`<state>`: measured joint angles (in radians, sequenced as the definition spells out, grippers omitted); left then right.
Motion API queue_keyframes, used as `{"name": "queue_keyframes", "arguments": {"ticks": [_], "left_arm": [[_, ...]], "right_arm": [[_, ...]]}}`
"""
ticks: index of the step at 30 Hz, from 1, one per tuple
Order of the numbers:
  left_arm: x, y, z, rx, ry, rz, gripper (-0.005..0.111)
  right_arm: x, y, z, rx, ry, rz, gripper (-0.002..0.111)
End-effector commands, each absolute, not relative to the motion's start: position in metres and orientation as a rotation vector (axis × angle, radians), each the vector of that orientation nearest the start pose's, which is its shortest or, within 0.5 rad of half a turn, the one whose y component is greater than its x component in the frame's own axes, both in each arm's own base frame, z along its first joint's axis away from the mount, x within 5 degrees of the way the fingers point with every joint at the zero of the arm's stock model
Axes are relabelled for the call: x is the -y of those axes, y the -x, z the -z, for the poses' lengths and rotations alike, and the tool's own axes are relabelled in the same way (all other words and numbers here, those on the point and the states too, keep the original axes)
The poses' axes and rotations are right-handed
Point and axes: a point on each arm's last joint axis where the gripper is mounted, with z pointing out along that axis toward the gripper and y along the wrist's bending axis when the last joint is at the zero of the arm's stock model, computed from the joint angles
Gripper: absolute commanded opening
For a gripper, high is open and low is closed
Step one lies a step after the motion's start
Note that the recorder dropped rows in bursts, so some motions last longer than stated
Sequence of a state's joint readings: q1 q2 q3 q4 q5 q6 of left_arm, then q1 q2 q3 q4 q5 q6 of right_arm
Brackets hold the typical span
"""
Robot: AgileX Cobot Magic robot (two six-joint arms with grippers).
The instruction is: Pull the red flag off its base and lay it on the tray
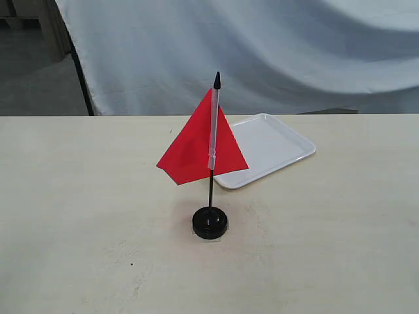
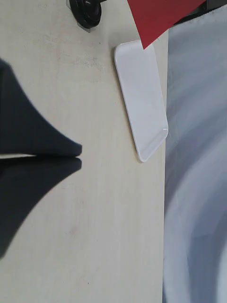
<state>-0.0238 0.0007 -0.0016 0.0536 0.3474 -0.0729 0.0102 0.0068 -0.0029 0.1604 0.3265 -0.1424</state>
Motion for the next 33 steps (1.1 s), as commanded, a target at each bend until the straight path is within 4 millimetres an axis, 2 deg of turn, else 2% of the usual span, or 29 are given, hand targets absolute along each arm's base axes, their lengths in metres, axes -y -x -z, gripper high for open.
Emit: {"name": "queue_keyframes", "arguments": {"ticks": [1, 26, 29, 33], "left_arm": [[0.000, -0.054, -0.182, -1.827, 0.019, 0.021, 0.001], [0.000, -0.054, -0.182, -1.827, 0.019, 0.021, 0.001], [0.000, -0.054, -0.182, -1.827, 0.019, 0.021, 0.001], [0.000, -0.054, -0.182, -1.827, 0.019, 0.021, 0.001]], "right_arm": [[-0.005, -0.054, -0.185, -1.799, 0.042, -0.056, -0.001], [-0.004, -0.054, -0.185, -1.799, 0.094, -0.004, -0.001], [-0.004, -0.055, -0.191, -1.722, 0.084, 0.005, -0.001], [-0.001, -0.056, -0.214, -1.470, -0.005, -0.024, -0.001]]}}
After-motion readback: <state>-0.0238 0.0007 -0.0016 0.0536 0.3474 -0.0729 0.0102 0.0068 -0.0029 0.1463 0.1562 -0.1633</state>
